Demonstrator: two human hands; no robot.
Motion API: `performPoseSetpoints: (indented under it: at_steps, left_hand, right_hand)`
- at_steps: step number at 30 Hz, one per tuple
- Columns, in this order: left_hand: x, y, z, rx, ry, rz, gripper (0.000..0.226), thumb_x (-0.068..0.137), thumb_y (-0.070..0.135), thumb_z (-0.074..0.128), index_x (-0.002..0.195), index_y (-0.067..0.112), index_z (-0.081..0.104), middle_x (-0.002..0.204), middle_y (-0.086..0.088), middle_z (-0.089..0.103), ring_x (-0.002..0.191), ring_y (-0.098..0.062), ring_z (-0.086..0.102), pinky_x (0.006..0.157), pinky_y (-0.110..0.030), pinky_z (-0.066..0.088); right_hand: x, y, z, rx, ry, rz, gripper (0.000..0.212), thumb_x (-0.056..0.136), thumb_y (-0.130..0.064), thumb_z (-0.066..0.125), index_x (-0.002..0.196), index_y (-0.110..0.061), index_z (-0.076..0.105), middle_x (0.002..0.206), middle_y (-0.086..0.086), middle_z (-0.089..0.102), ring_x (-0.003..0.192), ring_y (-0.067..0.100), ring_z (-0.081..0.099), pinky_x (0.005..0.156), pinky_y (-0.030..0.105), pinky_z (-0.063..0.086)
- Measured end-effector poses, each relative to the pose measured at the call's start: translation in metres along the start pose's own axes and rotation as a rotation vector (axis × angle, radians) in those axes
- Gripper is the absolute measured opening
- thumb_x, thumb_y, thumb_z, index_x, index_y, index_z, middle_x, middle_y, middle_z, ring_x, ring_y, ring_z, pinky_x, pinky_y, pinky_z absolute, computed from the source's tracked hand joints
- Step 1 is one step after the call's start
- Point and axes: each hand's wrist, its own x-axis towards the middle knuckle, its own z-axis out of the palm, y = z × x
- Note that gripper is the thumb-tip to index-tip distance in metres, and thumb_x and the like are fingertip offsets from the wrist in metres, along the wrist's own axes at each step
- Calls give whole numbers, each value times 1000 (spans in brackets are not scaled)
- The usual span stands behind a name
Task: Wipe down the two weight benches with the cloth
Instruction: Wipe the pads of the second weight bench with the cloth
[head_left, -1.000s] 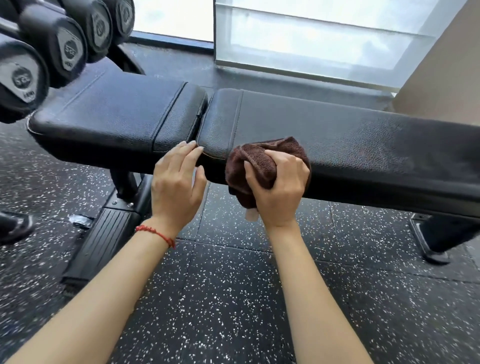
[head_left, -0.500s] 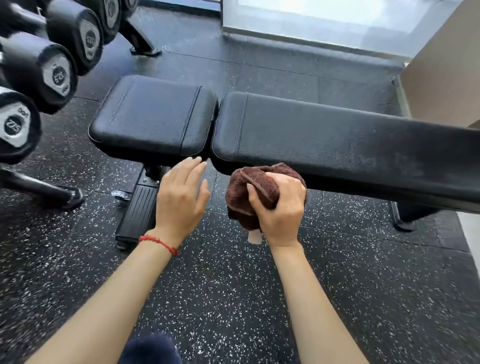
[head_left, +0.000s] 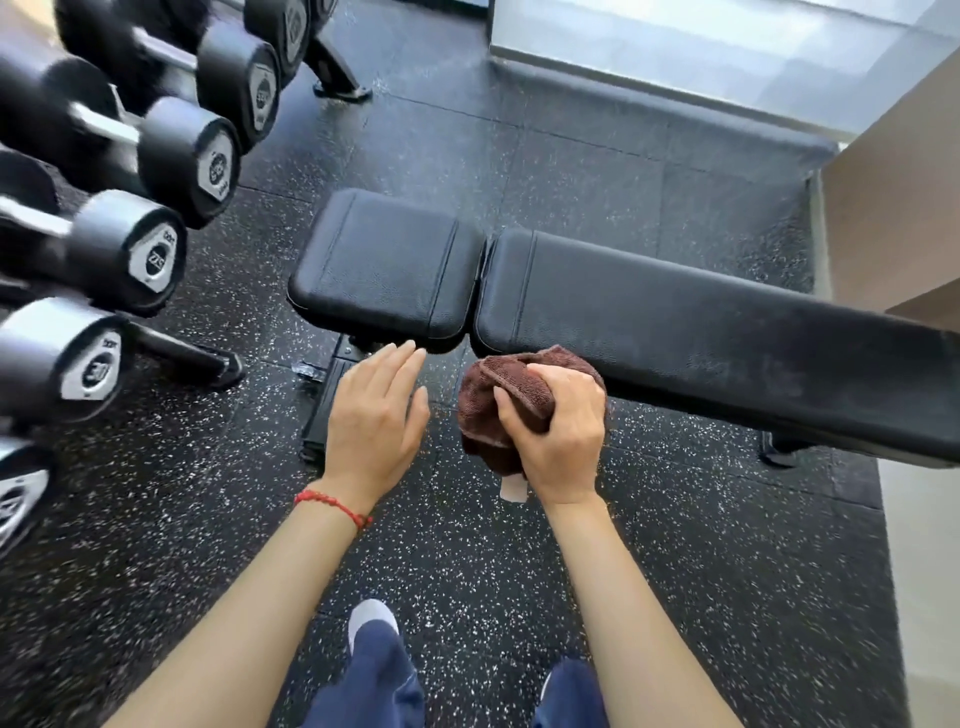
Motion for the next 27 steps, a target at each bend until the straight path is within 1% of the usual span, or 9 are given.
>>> performPoseSetpoints:
  at_steps: [4,9,12,14,21,27]
  left_hand:
    - [6,-11,-43,-8,-6,-58,43,91,21,36,118,-4,59,121,-19,60,112,-33,57,95,-45,42]
    - [11,-18,-91,-43,-16,-96,44,91,21,36,117,-4,59,120,-19,61,112,-33,57,96,-45,43]
    - [9,-22,-118,-64,-11,-115,43,90,21,36,117,-4,60,118,-19,62,111,-33,58,96,-47,44]
    - [7,-26,-137,-72,-9,-129,44,90,21,37,116,-4,60,117,-19,62,111,-33,58,95,-47,44]
    - [-2,-54,-188,-54,-38,-195,44,89,22,37,115,-5,62,117,-19,63,110,-33,59,94,-48,47]
    - [-9,-76,-214,8,-81,-344,48,90,25,33,119,-4,59,122,-20,60,114,-33,56,93,-51,46]
  right_hand:
    - [20,-35,-12,35,-55,-11,32,82,-28,69,93,2,66,90,12,67,84,28,63,87,37,46]
    - [45,-73,-21,28,-75,-28,32,83,-29,68,95,1,66,92,11,68,86,26,62,92,33,44]
    - [60,-97,-25,31,-84,-47,32,84,-30,67,95,-1,67,91,10,67,88,23,60,95,24,38]
    - [69,-112,-26,26,-93,-62,32,84,-31,66,95,-1,67,91,9,67,89,21,58,96,21,35]
    - [97,-160,-15,34,-152,-118,33,84,-33,65,94,-2,66,91,9,67,90,19,56,93,25,36]
    - [122,-186,9,90,-211,-191,35,83,-34,65,94,-2,66,91,9,68,91,18,55,92,29,40]
